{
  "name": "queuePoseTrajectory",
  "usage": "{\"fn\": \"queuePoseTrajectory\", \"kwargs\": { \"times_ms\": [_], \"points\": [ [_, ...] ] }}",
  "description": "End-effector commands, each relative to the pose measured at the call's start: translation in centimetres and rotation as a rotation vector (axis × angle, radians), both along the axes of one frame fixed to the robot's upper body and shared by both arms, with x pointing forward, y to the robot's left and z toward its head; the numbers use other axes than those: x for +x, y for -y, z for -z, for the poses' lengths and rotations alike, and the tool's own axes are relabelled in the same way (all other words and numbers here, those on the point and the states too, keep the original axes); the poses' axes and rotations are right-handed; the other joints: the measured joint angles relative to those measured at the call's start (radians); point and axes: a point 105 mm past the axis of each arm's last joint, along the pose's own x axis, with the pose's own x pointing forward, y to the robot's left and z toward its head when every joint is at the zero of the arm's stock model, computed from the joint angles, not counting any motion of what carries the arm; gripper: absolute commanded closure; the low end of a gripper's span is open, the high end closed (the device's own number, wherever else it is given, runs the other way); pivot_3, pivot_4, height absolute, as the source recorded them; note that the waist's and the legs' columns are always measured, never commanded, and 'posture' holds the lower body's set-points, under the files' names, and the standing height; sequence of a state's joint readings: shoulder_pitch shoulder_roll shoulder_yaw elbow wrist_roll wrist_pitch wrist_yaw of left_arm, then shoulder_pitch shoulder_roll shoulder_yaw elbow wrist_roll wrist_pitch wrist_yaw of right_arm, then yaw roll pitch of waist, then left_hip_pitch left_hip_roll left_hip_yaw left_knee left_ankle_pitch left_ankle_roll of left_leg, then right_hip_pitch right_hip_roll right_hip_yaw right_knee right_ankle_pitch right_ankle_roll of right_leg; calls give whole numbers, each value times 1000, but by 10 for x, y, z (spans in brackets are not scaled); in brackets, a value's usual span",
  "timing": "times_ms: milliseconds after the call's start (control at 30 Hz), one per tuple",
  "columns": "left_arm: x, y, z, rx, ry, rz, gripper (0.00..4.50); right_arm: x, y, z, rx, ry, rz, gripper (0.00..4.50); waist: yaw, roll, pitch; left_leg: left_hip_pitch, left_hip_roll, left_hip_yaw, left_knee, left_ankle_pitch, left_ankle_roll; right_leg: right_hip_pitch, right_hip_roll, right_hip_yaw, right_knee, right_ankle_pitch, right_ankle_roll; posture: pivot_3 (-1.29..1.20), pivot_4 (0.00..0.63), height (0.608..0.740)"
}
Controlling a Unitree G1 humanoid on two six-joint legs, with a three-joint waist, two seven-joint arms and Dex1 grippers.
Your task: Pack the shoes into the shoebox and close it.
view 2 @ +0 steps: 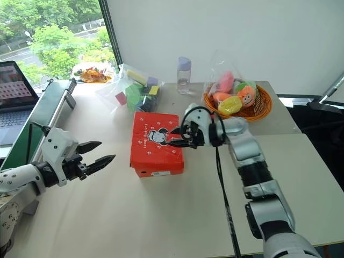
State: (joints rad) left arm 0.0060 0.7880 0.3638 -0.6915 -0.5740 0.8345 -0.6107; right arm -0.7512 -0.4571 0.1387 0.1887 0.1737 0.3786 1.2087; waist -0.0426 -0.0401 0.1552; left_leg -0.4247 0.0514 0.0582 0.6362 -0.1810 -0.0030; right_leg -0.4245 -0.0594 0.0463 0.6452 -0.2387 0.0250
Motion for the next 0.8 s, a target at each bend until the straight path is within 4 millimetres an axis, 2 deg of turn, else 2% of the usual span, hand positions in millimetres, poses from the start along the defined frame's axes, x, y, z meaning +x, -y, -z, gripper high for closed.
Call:
{"fn": "queuePoseTrajectory", "kwargs": {
  "times_ms": [33,67,133,300,467,633,800],
  "points": [
    [-1,-3,-9,19,84,-13,1307,-1,24,-18,54,35,79,767,0,0,0,0,0,0,0,0,0,0,0,0,0,0,0,0,150,740],
    [-1,-6,-8,27,99,-34,1307,1,35,-15,54,33,125,302,1,0,0,0,0,0,0,0,0,0,0,0,0,0,0,0,150,740],
    [-2,-11,-2,17,90,-66,1307,2,50,-9,69,18,197,37,5,0,0,0,0,0,0,0,0,1,0,0,-1,0,0,0,150,740],
    [-16,-26,11,-18,61,-149,1307,-7,78,12,79,-38,295,37,5,0,0,-1,0,0,0,0,0,1,0,0,-3,0,0,0,150,740],
    [-27,-46,26,-40,66,-268,1307,-7,105,28,107,-81,416,37,5,-1,0,0,0,1,0,0,0,1,-1,0,-4,-1,0,0,150,740],
    [-29,-51,36,-41,102,-336,1307,-4,111,45,72,-14,471,37,6,-1,0,1,0,1,1,0,0,2,0,1,-4,-1,-1,0,150,740],
    [-28,-52,46,-48,119,-372,1307,-8,105,58,114,-38,476,37,6,-1,0,0,0,0,0,0,0,2,0,1,-4,-1,1,0,150,740]
  ]
}}
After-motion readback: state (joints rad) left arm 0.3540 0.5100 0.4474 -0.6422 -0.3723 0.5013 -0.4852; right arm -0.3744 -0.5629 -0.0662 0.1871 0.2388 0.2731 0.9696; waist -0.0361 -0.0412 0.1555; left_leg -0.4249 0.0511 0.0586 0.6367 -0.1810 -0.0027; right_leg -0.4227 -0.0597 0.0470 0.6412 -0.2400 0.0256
